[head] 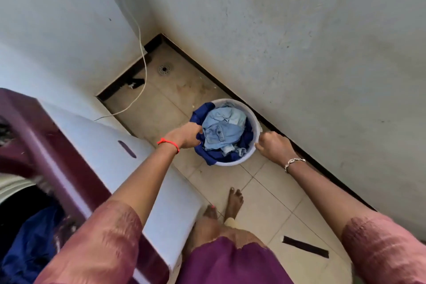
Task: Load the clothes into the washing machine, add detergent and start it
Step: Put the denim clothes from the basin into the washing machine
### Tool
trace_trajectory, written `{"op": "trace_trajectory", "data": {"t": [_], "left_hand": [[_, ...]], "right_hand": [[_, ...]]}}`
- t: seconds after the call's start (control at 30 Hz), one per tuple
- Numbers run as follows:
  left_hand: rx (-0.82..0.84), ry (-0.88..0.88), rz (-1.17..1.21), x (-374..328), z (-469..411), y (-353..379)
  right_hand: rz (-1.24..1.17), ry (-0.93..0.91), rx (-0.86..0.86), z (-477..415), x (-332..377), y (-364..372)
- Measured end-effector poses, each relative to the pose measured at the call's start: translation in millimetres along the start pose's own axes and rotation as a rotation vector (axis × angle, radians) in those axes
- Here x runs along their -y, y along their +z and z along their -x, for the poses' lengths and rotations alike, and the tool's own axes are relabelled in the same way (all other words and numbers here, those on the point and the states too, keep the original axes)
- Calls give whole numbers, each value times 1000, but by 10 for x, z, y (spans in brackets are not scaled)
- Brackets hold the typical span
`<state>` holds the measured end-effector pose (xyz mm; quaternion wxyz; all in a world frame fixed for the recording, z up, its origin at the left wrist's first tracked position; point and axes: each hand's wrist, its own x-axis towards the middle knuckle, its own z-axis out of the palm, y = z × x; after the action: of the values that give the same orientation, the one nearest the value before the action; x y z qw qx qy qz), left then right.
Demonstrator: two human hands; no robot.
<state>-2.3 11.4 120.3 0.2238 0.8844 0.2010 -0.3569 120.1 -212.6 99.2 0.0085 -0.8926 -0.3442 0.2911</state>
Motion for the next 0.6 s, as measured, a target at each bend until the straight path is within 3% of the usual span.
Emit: {"op": "trace_trajectory", "data": {"t": [0.1,0.17,0.33,0.5,0.6], "left_hand": [[-119,86,100,60,-342,192],[-169,115,46,94,-580,362],[-74,78,-189,164,-1275,839],[-144,190,-474,402,-2132,1357],[-237,190,-505,577,-2654,1613]], "right_hand": [[76,-23,84,-280,-149,247],[134,-40,165,-459,-204,427],[234,-133,265,-1072,-336,956],[312,-272,192,-1962,-505,1546],[268,-334,115,-2525,-572,1937]]}}
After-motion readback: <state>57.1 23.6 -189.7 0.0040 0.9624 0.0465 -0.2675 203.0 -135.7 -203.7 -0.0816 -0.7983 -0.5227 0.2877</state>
